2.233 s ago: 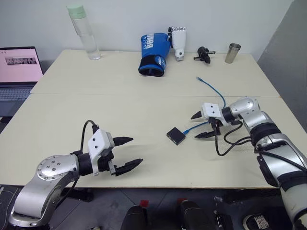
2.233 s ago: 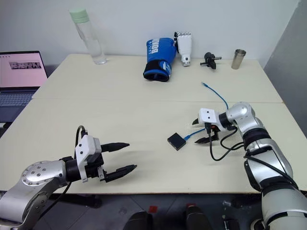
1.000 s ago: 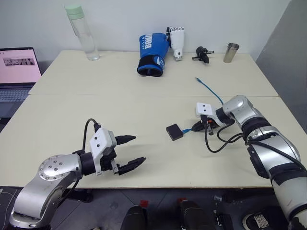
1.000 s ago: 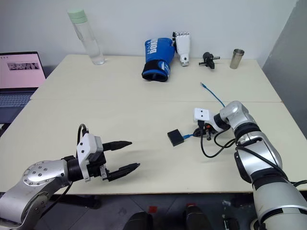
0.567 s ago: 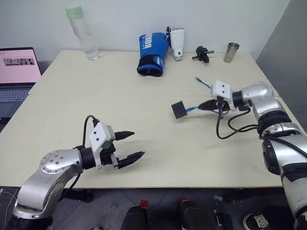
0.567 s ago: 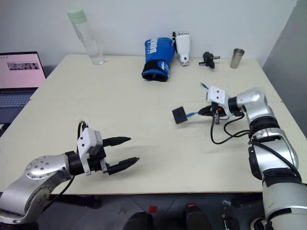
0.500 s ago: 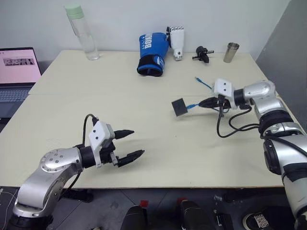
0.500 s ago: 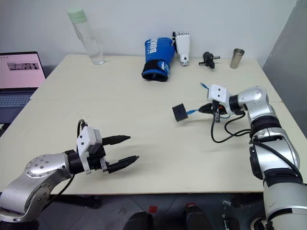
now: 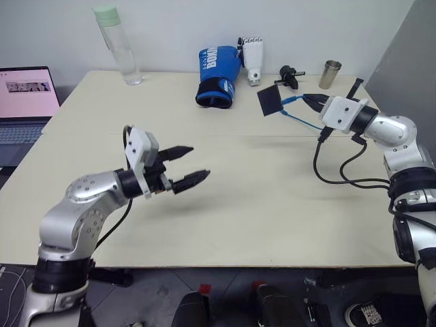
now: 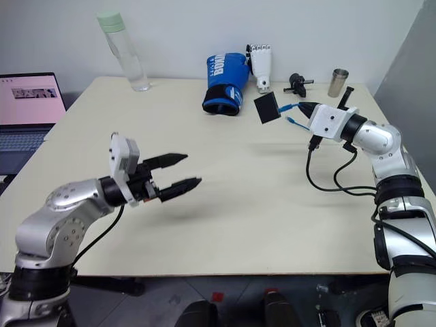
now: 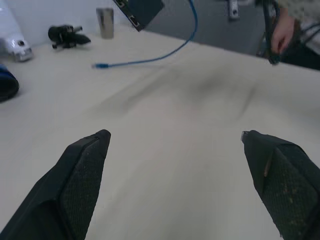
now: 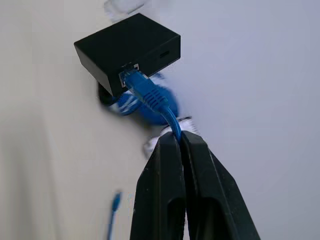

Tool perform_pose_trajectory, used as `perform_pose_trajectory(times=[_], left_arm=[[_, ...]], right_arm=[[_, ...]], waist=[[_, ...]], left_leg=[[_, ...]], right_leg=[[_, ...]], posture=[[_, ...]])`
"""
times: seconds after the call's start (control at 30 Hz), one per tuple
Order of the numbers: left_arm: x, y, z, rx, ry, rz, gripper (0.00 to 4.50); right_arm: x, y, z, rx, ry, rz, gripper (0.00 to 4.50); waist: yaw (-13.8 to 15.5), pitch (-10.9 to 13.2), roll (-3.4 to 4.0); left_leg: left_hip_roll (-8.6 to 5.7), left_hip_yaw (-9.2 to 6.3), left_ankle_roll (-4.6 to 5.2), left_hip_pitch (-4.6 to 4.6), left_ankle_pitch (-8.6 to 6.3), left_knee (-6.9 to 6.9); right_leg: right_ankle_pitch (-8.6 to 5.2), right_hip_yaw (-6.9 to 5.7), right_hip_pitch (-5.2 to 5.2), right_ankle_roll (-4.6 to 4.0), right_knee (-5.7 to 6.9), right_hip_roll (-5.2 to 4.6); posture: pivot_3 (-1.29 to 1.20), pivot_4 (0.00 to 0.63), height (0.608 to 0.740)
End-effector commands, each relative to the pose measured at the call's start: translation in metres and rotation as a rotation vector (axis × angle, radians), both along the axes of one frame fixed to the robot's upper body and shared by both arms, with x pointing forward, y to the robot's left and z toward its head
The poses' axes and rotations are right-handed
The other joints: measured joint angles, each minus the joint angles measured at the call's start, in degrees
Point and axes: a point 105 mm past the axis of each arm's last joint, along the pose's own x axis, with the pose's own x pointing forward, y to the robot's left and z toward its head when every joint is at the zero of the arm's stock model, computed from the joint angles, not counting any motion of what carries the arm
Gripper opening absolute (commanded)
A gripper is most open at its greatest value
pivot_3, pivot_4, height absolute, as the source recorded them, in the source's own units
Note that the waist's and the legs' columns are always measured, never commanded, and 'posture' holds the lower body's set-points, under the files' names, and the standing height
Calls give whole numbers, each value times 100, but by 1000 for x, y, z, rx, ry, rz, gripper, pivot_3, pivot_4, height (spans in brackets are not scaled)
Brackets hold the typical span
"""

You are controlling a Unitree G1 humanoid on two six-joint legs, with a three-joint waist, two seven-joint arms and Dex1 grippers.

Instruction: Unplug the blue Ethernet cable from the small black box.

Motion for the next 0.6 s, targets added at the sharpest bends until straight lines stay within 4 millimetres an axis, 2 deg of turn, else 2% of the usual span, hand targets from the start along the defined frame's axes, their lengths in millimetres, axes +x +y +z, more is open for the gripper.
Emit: perform_pose_trajectory(times=[0.03, 0.2, 0.33, 0.6], left_arm=[[12, -7, 20, -50, -49, -14, 4500], [25, -26, 35, -51, -125, -77, 4500], [33, -50, 48, -64, -195, -149, 4500], [49, -73, 50, -73, -237, -236, 4500]], right_arm=[[-9, -4, 19, 47, -154, -12, 62], [-10, 3, 16, 53, -160, 7, 62], [-18, 17, 13, 62, -159, 77, 62], [-36, 32, 17, 96, -162, 168, 62]], waist=[[-2, 0, 0], [-3, 0, 0], [-1, 0, 0], [1, 0, 0]], left_leg=[[1, -2, -1, -1, 0, 0], [0, 1, -4, -1, 3, 0], [2, -1, -10, -1, 6, 0], [-1, 1, -12, -2, 7, 1]], right_leg=[[0, -2, 0, 0, -1, 0], [0, 1, 0, 0, -1, 1], [0, 0, 0, 0, -1, 2], [1, 2, 0, 1, -1, 2]], posture=[[0, 150, 740], [0, 150, 740], [0, 150, 740], [0, 150, 740]])
